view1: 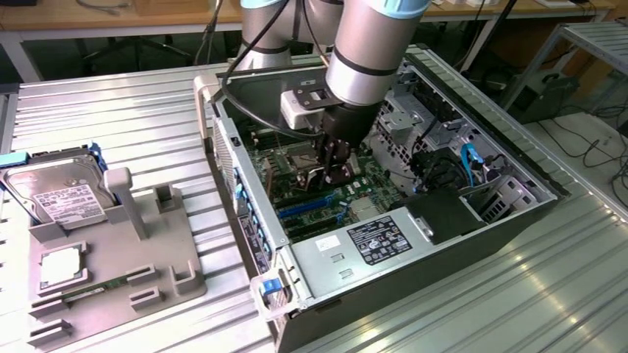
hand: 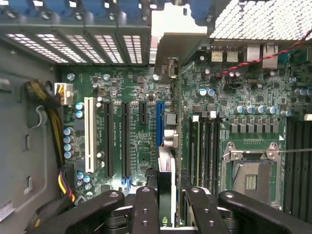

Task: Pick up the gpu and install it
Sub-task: 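Insert the gpu into the slot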

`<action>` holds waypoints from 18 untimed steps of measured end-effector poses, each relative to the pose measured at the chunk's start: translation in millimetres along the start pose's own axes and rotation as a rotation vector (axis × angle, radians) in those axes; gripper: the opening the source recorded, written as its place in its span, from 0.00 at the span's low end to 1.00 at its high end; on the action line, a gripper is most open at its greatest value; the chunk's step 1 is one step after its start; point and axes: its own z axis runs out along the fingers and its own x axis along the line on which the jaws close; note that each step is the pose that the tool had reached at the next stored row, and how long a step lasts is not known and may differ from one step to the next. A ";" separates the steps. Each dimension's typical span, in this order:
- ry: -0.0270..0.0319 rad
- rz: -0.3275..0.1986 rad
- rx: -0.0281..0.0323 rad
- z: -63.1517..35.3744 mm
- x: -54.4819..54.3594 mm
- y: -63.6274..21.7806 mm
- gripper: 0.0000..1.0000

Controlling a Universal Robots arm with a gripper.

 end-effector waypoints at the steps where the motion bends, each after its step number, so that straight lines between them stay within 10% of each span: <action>1: -0.0001 0.003 0.0001 0.8 0.0 0.0 0.27; 18: -0.0012 -0.002 -0.0001 9.8 7.8 5.1 0.27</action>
